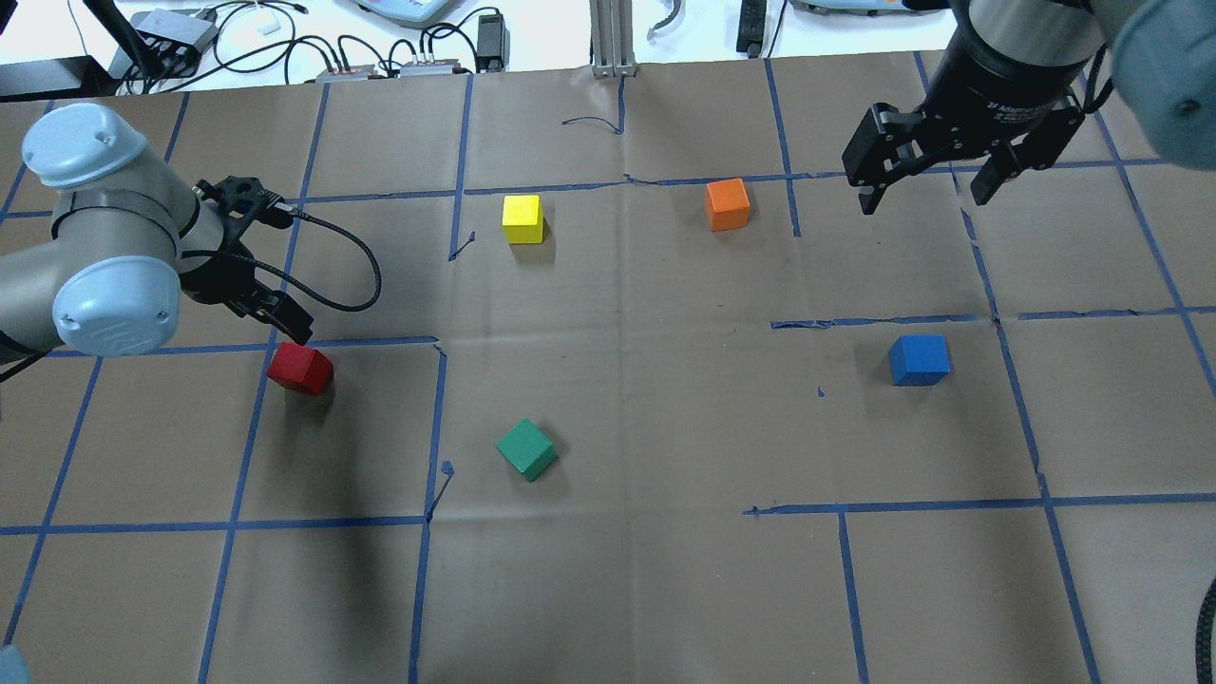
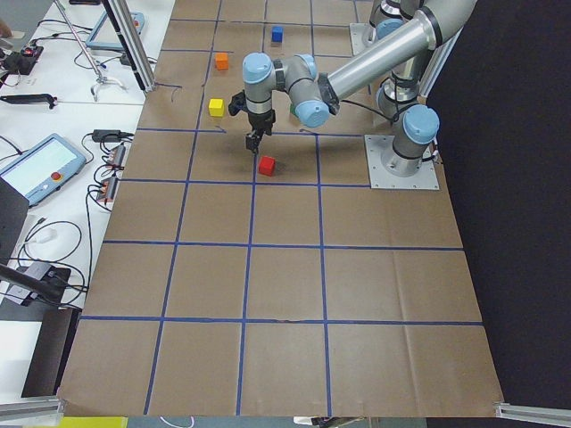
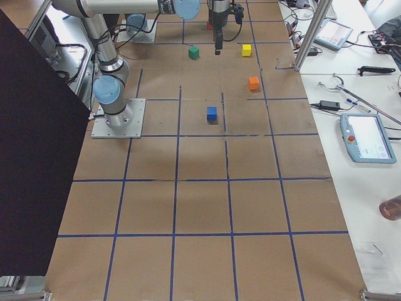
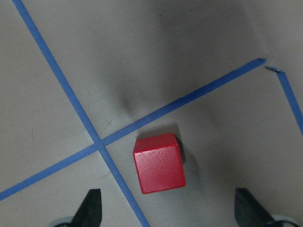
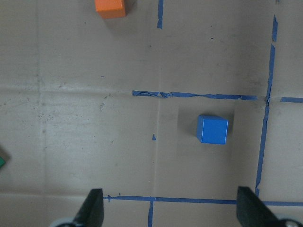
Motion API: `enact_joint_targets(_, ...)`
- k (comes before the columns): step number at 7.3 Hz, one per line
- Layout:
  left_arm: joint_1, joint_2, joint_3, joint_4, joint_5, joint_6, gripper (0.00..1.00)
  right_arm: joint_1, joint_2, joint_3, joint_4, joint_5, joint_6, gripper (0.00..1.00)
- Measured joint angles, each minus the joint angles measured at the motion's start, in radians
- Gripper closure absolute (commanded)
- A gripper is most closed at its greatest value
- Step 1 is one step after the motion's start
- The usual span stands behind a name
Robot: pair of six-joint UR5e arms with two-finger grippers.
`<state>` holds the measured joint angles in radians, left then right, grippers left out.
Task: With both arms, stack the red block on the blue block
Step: 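Lower the left gripper onto the red cube and close it, then lift the red cube with the left gripper and carry it toward the table center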
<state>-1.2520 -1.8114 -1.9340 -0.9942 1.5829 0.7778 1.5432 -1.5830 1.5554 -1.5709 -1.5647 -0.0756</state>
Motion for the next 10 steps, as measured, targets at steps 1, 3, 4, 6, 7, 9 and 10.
enact_joint_targets(1, 0.0, -0.031, -0.002, 0.018, 0.0, -0.003, 0.0, 0.0, 0.0, 0.0, 0.0, 0.0, 0.0, 0.0)
enact_joint_targets(3, 0.0, -0.069, -0.028, 0.062, -0.001, -0.003, 0.0, 0.0, 0.0, 0.0, -0.001, 0.0, -0.001, 0.0)
enact_joint_targets(4, 0.0, -0.078, -0.053, 0.103, -0.001, -0.002, 0.0, 0.0, 0.0, 0.0, 0.0, 0.0, 0.0, 0.0)
enact_joint_targets(6, 0.008, -0.098, -0.071, 0.148, -0.005, 0.005, 0.24, 0.0, 0.0, 0.0, -0.001, 0.0, 0.0, 0.0)
enact_joint_targets(7, 0.019, -0.104, -0.074, 0.15, -0.01, 0.004, 0.5, 0.0, 0.0, 0.0, -0.001, 0.0, 0.0, 0.0)
enact_joint_targets(9, 0.031, -0.105, -0.08, 0.129, -0.009, -0.021, 0.86, 0.0, 0.0, 0.0, -0.001, 0.0, 0.0, 0.0)
enact_joint_targets(10, 0.032, -0.097, -0.076, 0.093, -0.006, -0.054, 0.86, 0.0, 0.0, -0.001, -0.001, 0.0, 0.0, 0.0)
